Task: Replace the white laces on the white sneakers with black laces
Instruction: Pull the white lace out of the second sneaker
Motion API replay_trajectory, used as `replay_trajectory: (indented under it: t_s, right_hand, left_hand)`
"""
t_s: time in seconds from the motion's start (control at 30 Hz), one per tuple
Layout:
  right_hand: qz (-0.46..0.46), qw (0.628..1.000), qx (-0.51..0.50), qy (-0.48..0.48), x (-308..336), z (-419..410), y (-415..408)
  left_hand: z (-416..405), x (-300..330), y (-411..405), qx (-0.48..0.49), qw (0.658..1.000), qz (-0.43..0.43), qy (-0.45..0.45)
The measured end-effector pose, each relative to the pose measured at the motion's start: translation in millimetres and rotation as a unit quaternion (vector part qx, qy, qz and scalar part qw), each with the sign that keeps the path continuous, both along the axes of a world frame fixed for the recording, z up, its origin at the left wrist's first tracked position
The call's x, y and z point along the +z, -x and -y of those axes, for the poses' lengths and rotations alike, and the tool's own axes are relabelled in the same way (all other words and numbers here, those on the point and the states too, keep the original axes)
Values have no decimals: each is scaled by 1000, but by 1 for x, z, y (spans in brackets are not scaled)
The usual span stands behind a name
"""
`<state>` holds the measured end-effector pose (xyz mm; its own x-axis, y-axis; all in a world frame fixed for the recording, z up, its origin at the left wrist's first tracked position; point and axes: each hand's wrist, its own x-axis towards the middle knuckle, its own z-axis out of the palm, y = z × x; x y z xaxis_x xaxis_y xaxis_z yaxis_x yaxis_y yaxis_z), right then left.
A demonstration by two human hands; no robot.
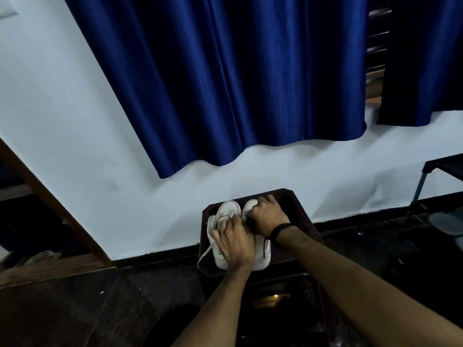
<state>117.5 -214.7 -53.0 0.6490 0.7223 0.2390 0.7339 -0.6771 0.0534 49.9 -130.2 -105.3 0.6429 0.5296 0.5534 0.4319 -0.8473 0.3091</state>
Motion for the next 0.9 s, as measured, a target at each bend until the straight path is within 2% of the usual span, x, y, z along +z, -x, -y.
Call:
replay_trajectory:
  t_s: [0.1, 0.17, 0.2, 0.27, 0.33, 0.37, 0.47, 0.53, 0.6, 0.67, 0.77, 0.83, 0.9]
  right_hand:
    - [24, 998, -34, -54, 2, 4, -6]
    - [9, 981, -132, -140, 7, 15, -14]
    - [-3, 960, -193, -204, 9, 22, -19]
    - [-52, 893, -292, -339, 15, 39, -28]
    - [-108, 830, -342, -427, 20, 58, -38]
    - [-125, 829, -351, -418, 21, 63, -42]
    - [-121, 875, -345, -316, 12, 64, -35]
    - [-133, 880, -291, -351, 4, 55, -23]
    - [-193, 879, -209, -382, -2, 43, -10]
    - [-257, 886, -177, -343, -9, 30, 0]
    - [-297, 868, -190, -350, -24, 20, 11]
    - [-301, 842, -213, -394, -29, 18, 14]
    - [-300, 831, -228, -410, -30, 16, 14]
  left_hand:
    - [-1, 1, 1, 10, 1000, -10, 14]
    - [0, 2, 2, 16, 999, -26, 18]
    - [1, 2, 2, 19, 999, -34, 20]
    - [1, 3, 3, 20, 999, -43, 27]
    - [1, 2, 2, 18, 999, -42, 28]
    - [2, 2, 2, 16, 999, -42, 26]
    - [4, 5, 1, -8, 999, -33, -5]
    - [2, 7, -3, -40, 997, -45, -47]
    - [-3, 11, -10, -82, 990, -80, -84]
    - [-12, 18, -17, -126, 977, -120, -119]
    - [-23, 32, -28, -181, 958, -178, -133]
    - [-27, 37, -33, -175, 959, -178, -134]
    - [-30, 35, -37, -177, 961, -171, -126]
